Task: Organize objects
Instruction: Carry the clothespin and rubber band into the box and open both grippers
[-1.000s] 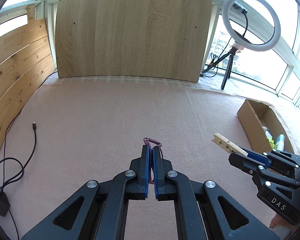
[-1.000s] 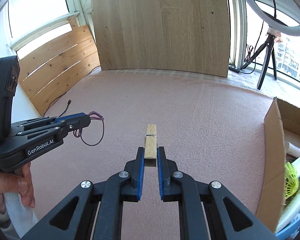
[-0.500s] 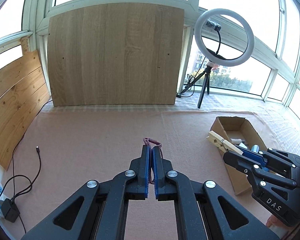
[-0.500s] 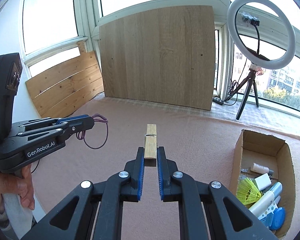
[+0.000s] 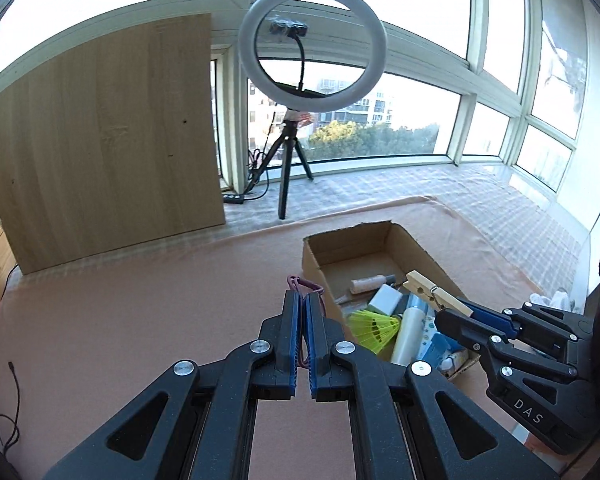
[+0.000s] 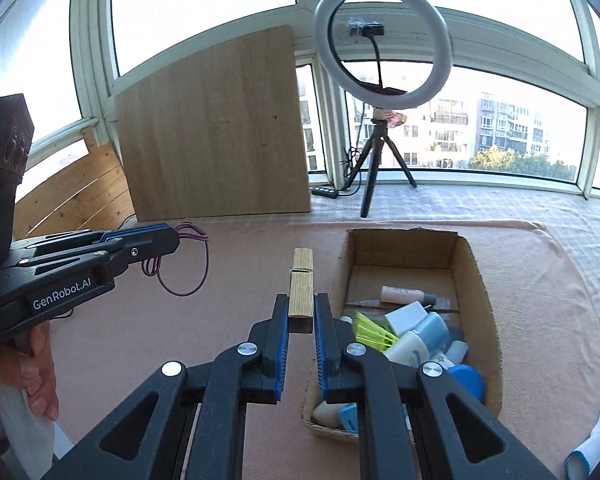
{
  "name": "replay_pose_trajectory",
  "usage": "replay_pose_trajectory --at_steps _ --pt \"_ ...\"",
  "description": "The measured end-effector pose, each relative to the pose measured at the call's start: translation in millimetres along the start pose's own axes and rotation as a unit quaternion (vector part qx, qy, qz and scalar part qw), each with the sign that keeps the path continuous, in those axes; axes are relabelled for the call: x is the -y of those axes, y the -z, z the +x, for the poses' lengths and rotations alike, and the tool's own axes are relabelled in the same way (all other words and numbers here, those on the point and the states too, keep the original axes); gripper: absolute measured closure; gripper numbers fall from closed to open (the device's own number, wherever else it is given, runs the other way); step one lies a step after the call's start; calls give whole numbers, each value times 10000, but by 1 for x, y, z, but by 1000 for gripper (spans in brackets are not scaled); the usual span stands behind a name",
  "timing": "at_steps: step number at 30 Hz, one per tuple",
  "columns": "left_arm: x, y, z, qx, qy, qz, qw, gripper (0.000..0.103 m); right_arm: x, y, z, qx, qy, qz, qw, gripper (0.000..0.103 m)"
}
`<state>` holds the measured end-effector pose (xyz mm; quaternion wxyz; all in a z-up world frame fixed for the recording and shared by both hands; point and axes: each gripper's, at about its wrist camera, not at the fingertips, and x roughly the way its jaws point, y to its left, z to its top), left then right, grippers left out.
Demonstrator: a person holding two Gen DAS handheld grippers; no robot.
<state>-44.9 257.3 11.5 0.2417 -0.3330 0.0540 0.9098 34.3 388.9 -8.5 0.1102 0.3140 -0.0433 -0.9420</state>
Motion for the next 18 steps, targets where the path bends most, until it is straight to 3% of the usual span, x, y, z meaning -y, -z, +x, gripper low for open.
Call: replay_pose_trajectory --at_steps 5,11,12,13,15,16,18 --pt "46 -14 28 -53 358 295 9989 100 45 9 -14 7 408 317 9987 92" --pt "75 -21 62 -190 541 391 9976 98 78 11 -15 -6 630 473 9969 92" --pt "76 -21 68 -217 526 380 9977 93 81 10 -13 -13 650 480 9967 92" --pt "77 -19 77 -288 489 388 9976 65 85 10 -10 -28 670 494 9965 92" --pt "73 -15 88 -374 318 325 9983 24 92 12 1 -150 821 513 9952 88" --pt "69 -13 87 -276 228 262 9990 17 96 14 6 -265 833 535 9947 84" --pt "59 -9 84 -219 106 172 9996 14 100 18 8 -263 815 606 9945 82"
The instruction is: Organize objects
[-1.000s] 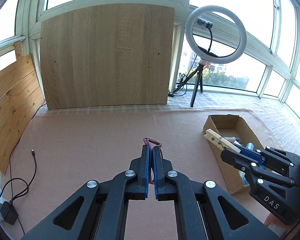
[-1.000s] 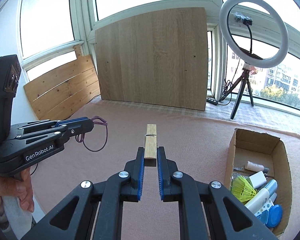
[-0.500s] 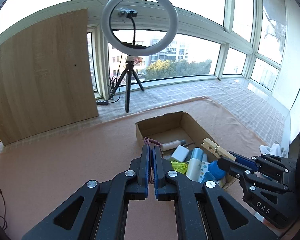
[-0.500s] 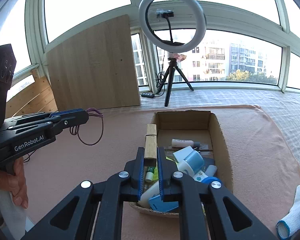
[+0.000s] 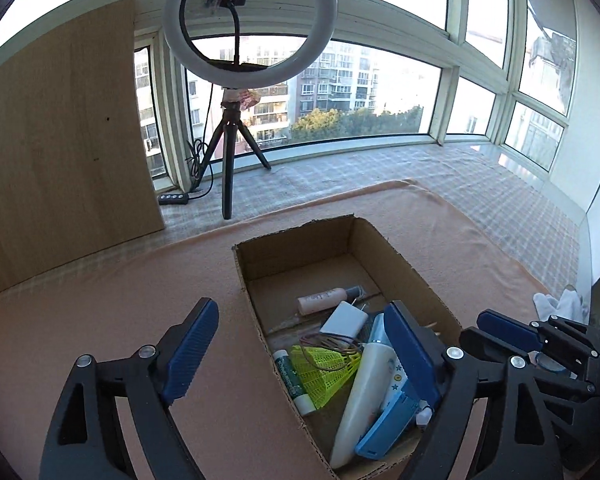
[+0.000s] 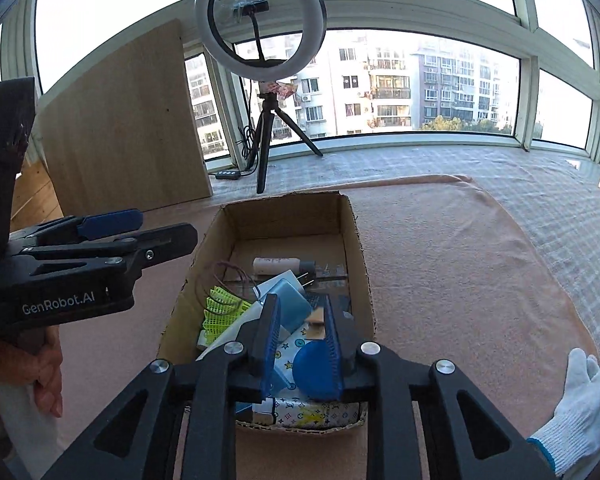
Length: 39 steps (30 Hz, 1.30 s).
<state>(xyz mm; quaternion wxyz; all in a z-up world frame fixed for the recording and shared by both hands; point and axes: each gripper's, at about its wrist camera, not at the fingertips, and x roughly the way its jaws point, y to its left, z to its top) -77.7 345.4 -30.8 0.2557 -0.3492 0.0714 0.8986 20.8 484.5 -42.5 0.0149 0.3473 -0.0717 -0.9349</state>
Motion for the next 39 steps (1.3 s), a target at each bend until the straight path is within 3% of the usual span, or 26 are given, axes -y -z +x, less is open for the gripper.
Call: replay_pose_trajectory --at_steps 4,8,15,21,24,33,39 --pt "-21 11 -5 -131 -76 -188 9997 13 4 8 -3 -30 54 82 9999 82" --pt "-45 21 -22 -60 -352 -278 9990 6 -2 5 -7 33 50 96 9999 78" --pt "-103 42 -57 -54 -830 -735 9938 0 -33 -6 -10 147 66 58 9999 40" --pt "-161 66 -91 -206 -1209 -1254 9845 0 -85 -13 0 -31 54 52 10000 30" --pt "-186 79 -115 -136 -1592 -1459 9763 0 -116 -15 8 -300 -170 116 9993 30" --pt "-229 106 -183 25 -2134 -1567 9643 0 -219 -7 5 -583 -456 -891 9933 30" --pt "-244 118 -216 150 -2141 -1659 9625 0 -257 0 -8 -602 -547 -1218 9892 29"
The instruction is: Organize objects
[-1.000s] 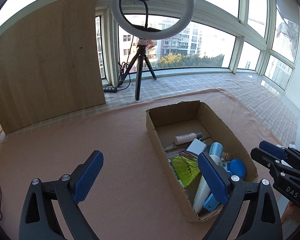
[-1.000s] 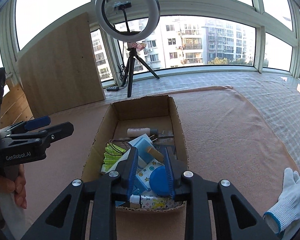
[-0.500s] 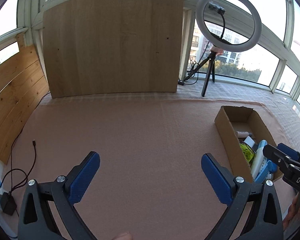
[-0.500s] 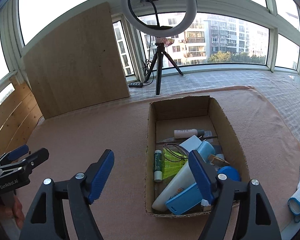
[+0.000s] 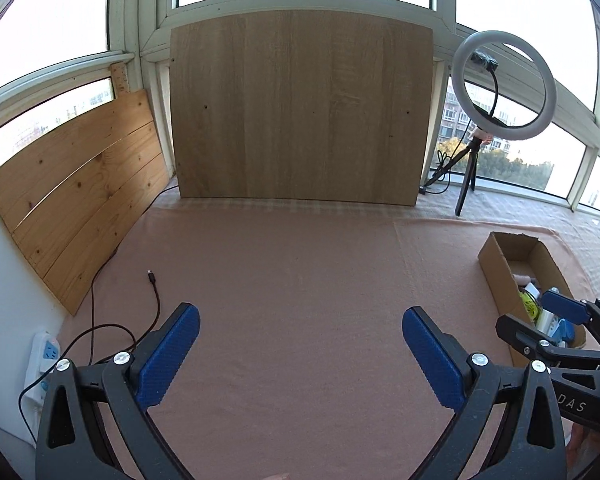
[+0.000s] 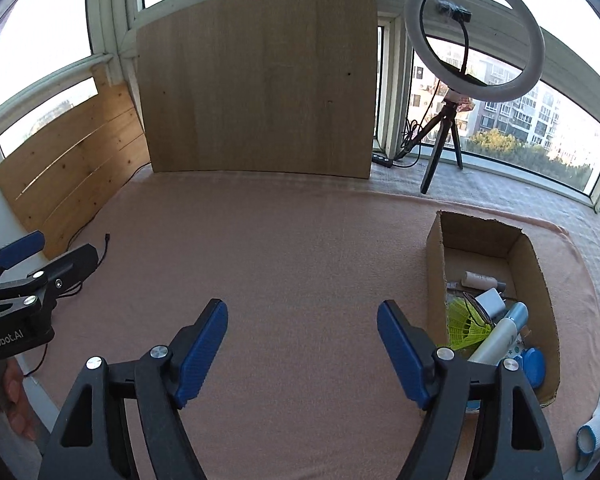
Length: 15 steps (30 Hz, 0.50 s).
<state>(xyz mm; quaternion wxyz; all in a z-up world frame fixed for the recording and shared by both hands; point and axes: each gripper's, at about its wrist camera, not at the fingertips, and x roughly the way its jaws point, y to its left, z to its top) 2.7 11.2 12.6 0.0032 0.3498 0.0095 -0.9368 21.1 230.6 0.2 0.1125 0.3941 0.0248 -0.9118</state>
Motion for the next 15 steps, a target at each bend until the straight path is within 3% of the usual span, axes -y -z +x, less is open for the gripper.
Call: replay_pose_trajectory --at_steps 15 --pt "-11 0 -15 54 -32 -97 9999 0 -21 -1 -9 -10 -11 -145 9999 28"
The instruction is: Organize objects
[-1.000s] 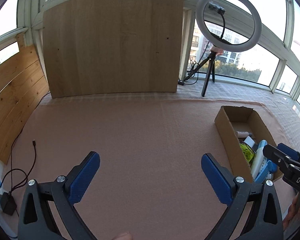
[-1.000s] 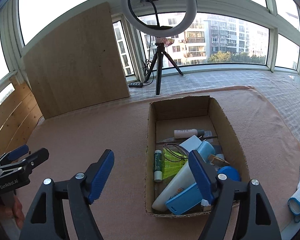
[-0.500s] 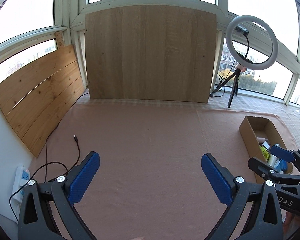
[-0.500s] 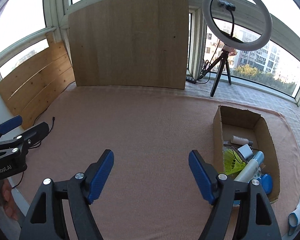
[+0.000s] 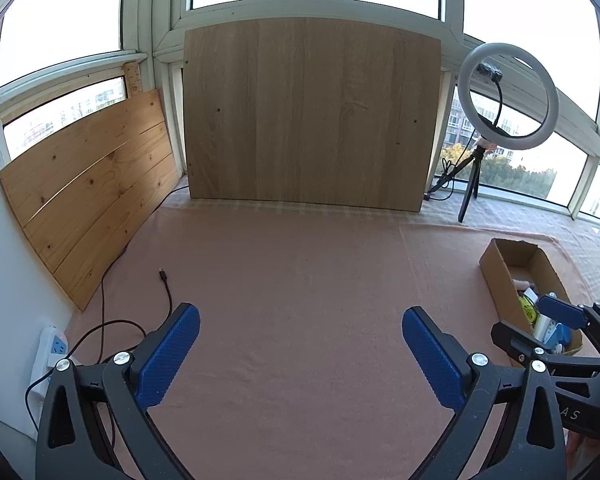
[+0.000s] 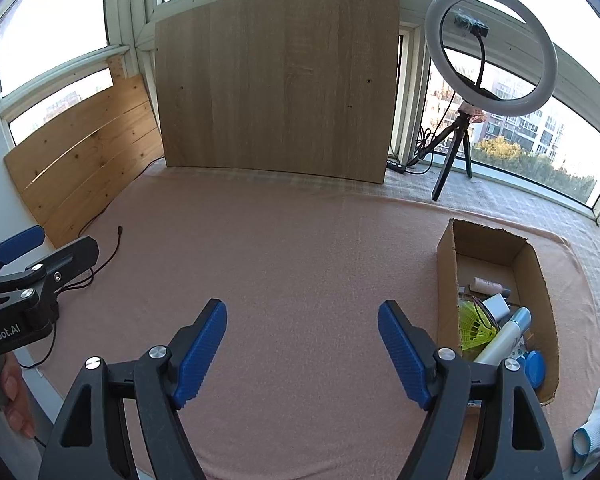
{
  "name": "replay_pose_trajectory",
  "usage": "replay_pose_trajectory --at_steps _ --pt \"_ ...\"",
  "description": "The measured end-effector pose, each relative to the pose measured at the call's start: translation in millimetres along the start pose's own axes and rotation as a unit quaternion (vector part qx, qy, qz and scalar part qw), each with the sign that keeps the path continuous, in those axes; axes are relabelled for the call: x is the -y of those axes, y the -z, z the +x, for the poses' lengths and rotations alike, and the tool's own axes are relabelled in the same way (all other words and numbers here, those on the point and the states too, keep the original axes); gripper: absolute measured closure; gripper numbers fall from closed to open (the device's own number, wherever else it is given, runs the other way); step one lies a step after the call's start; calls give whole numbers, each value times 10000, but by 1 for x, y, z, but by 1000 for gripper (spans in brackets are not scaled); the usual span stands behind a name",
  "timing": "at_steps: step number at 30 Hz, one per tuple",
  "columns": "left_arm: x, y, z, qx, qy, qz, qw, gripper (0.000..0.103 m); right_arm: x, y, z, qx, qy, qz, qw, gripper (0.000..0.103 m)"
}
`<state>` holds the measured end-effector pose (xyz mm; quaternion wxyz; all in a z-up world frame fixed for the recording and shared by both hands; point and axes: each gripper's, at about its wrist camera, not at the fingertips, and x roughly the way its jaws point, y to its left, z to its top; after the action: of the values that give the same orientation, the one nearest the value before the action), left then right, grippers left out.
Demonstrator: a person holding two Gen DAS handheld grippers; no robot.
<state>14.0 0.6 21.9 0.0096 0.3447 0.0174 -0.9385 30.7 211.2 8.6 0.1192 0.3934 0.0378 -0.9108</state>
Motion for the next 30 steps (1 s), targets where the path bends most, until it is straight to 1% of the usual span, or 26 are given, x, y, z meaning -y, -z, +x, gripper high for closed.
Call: replay_pose_trajectory --at_steps 17,30 --pt "5 -13 8 -6 2 117 9999 0 1 -7 0 62 -14 46 10000 27" --pt "5 -16 14 -35 -20 125 9999 0 0 -11 1 44 6 -29 10000 27"
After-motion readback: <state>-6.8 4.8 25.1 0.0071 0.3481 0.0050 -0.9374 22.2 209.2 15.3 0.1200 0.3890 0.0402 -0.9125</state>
